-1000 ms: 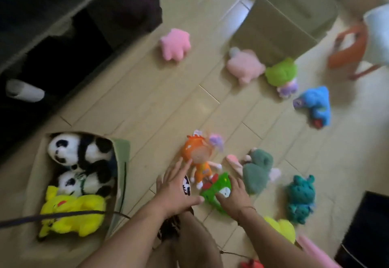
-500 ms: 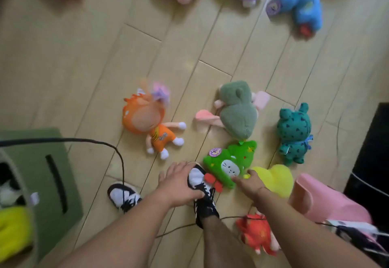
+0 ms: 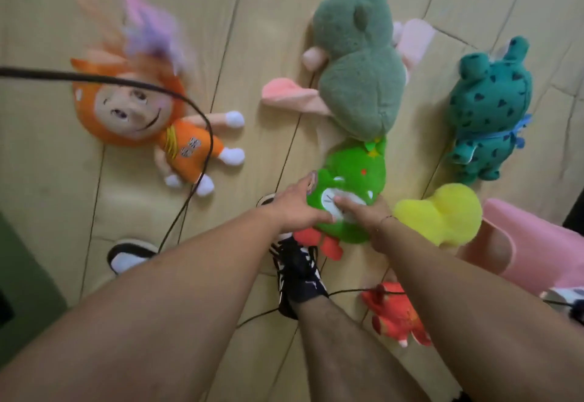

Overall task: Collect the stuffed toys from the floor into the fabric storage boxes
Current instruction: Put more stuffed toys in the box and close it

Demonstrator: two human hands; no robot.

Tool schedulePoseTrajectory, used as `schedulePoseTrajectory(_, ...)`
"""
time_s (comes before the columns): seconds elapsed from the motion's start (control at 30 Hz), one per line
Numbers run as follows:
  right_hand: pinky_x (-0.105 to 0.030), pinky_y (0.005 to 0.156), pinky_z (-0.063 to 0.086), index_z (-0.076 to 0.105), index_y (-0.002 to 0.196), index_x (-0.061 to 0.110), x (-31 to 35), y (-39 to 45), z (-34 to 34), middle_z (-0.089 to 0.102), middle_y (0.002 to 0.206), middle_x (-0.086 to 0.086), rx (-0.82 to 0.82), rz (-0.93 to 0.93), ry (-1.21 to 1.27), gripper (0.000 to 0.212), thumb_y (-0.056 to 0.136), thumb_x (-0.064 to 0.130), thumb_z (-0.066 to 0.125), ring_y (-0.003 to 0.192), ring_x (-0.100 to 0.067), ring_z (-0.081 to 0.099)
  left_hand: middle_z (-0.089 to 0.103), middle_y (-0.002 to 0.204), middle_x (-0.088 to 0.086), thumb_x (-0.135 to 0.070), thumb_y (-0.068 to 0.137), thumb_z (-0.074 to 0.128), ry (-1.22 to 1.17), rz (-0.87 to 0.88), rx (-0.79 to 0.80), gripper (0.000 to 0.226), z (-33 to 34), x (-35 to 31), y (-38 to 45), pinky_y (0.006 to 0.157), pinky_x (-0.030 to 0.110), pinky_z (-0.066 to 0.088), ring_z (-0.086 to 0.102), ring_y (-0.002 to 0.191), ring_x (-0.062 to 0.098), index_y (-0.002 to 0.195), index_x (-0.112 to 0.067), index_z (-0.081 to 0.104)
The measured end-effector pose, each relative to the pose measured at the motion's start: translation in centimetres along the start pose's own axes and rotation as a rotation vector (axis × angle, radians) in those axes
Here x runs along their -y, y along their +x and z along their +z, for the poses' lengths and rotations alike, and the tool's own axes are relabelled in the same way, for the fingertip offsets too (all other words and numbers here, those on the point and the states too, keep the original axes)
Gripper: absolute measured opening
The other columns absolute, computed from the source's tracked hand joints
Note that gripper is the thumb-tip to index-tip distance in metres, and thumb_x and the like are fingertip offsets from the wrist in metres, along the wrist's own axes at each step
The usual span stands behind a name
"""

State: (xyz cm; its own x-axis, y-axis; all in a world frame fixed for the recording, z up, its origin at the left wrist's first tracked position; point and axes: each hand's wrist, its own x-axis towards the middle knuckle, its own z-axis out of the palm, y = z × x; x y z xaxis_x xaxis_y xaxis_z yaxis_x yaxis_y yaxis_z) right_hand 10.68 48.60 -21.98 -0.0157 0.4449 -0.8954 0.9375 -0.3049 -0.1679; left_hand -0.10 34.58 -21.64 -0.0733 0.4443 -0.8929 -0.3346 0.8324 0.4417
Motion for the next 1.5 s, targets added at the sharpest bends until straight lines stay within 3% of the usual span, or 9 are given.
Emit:
schedulePoseTrajectory(0.1,-0.01,0.059,0.051,0.067,0.105,0.014,2.8,-4.7,-1.4,0.072,0.096,0.0,0.07,-0.217,-0.169,0.043,0.067,0.024,0.085,0.08,-0.014,0.067,0.053,0.123,-0.006,-0.039,0.078,0.077,-0.224,0.049,-0.056,0.08,-0.8,-0.3,-4.6,0.083,0.002,0.042,0.053,0.112,0.01,0.143,-0.02,0.036)
schedulePoseTrajectory(0.17,-0.021,0.071,0.054,0.069,0.099,0.019,6.4,-9.7,-2.4,0.075,0.093,0.002,0.238,-0.34,-0.254,0.032,0.069,0.02,0.081,0.083,-0.013,0.07,0.059,0.129,-0.004,-0.067,0.06,0.076,-0.391,0.078,-0.195,0.089,-1.7,-0.9,-8.5,0.101,0.021,0.043,0.055,0.119,0.015,0.133,-0.024,0.048)
schedulePoseTrajectory(0.37,-0.035,0.087,0.055,0.048,0.121,0.029,19.2,-26.4,1.7,0.069,0.113,0.004,0.623,-0.566,-0.664,0.082,0.054,0.063,0.081,0.103,-0.013,0.066,0.075,0.107,0.0,-0.038,0.056,0.085,-1.101,0.228,-0.357,0.062,-9.2,-1.4,-25.4,0.09,0.036,0.055,0.07,0.102,0.021,0.111,-0.017,0.067)
schedulePoseTrajectory(0.57,-0.072,0.076,0.046,0.056,0.121,0.037,26.5,-41.7,16.8,0.071,0.111,-0.006,0.867,-0.704,-1.128,0.07,0.06,0.056,0.082,0.095,-0.035,0.069,0.075,0.103,0.006,-0.03,0.069,0.083,-1.577,0.327,-0.794,0.042,-14.7,8.0,-42.4,0.076,0.038,0.059,0.072,0.093,0.025,0.107,-0.018,0.071)
schedulePoseTrajectory(0.7,-0.042,0.074,0.056,0.064,0.105,0.027,22.8,-50.2,29.9,0.073,0.091,0.002,0.87,-1.063,-1.458,0.063,0.062,0.073,0.068,0.084,-0.019,0.069,0.073,0.101,-0.017,-0.056,0.073,0.074,-1.721,0.263,-1.22,0.032,-13.6,16.3,-49.3,0.089,0.038,0.055,0.068,0.098,0.008,0.1,-0.04,0.07)
schedulePoseTrajectory(0.8,-0.026,0.068,0.046,0.059,0.114,0.021,18.4,-54.5,37.4,0.067,0.096,0.003,0.787,-1.217,-1.67,0.051,0.077,0.056,0.065,0.084,-0.018,0.061,0.068,0.113,-0.01,-0.081,0.061,0.059,-1.673,0.108,-1.395,0.074,-12.3,22.0,-51.5,0.092,0.041,0.052,0.063,0.108,0.015,0.116,-0.032,0.061)
schedulePoseTrajectory(1.1,-0.049,0.085,0.053,0.056,0.119,0.016,14.1,-50.2,51.0,0.066,0.112,-0.011,0.614,-1.1,-1.707,0.051,0.083,0.052,0.061,0.099,-0.033,0.062,0.06,0.109,-0.019,-0.037,0.088,0.065,-1.528,0.167,-1.246,0.029,-13.5,32.7,-49.7,0.075,0.011,0.045,0.059,0.102,0.005,0.115,-0.031,0.056)
schedulePoseTrajectory(1.27,-0.048,0.082,0.054,0.051,0.12,0.019,15.7,-43.1,56.6,0.064,0.114,-0.014,0.471,-1.092,-1.823,0.062,0.079,0.065,0.052,0.096,-0.033,0.062,0.059,0.12,-0.013,-0.057,0.079,0.062,-1.573,0.033,-1.317,0.042,-12.9,37.7,-46.8,0.085,0.025,0.049,0.057,0.108,0.008,0.114,-0.035,0.058)
schedulePoseTrajectory(1.5,-0.051,0.111,0.024,0.025,0.144,0.032,12.4,-45.5,56.2,0.029,0.149,-0.005,0.384,-1.926,-1.939,0.069,0.086,0.062,0.046,0.139,-0.03,0.024,0.059,0.121,-0.01,-0.034,0.081,0.072,-1.843,-0.214,-1.46,0.048,-14.1,40.7,-43.8,0.091,0.031,0.046,0.059,0.113,0.015,0.125,-0.029,0.053)
